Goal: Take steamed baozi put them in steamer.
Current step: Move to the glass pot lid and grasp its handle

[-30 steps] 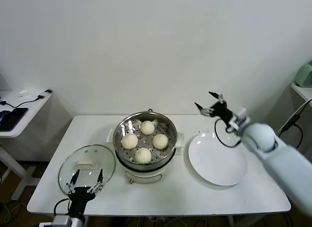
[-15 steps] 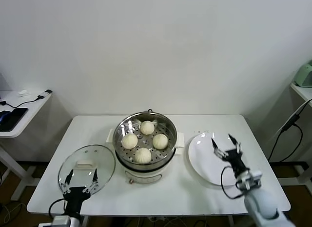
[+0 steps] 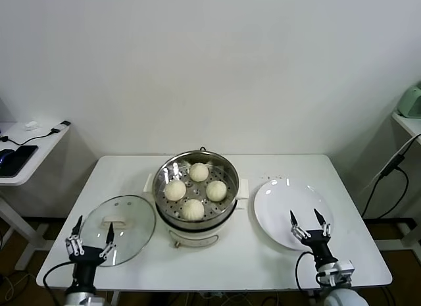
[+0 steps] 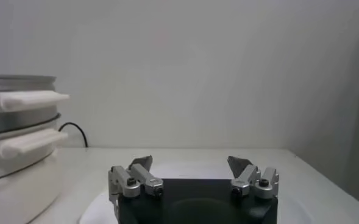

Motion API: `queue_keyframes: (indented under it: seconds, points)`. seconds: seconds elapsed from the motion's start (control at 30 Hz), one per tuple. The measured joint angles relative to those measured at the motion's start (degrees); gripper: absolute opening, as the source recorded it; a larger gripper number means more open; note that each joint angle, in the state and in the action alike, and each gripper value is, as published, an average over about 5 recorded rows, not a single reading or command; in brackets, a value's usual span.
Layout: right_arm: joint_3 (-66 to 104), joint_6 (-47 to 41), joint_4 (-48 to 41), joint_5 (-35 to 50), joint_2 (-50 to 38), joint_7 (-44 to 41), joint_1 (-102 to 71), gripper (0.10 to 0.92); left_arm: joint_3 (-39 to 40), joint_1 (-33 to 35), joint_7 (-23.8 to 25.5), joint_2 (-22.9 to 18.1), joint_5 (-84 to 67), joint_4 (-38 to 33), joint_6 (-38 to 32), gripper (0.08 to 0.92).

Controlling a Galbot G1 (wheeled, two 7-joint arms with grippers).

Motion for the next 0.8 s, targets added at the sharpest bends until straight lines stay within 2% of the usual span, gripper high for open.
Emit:
queue_keyframes:
  seconds: [0.43,0.8]
  points:
    - [0.5,-2.1,0.3,-2.3,2.2,1.2,-0.5,0.823,0.1,-5.4,-3.5,5.0,20.0,12.1,2.9,0.823]
    - [1.1,-2.9,0.3,-3.4,3.1,2.0,-0.8,0.823,1.5,-10.7,-4.2,5.8,26.8,18.8,5.8,0.823]
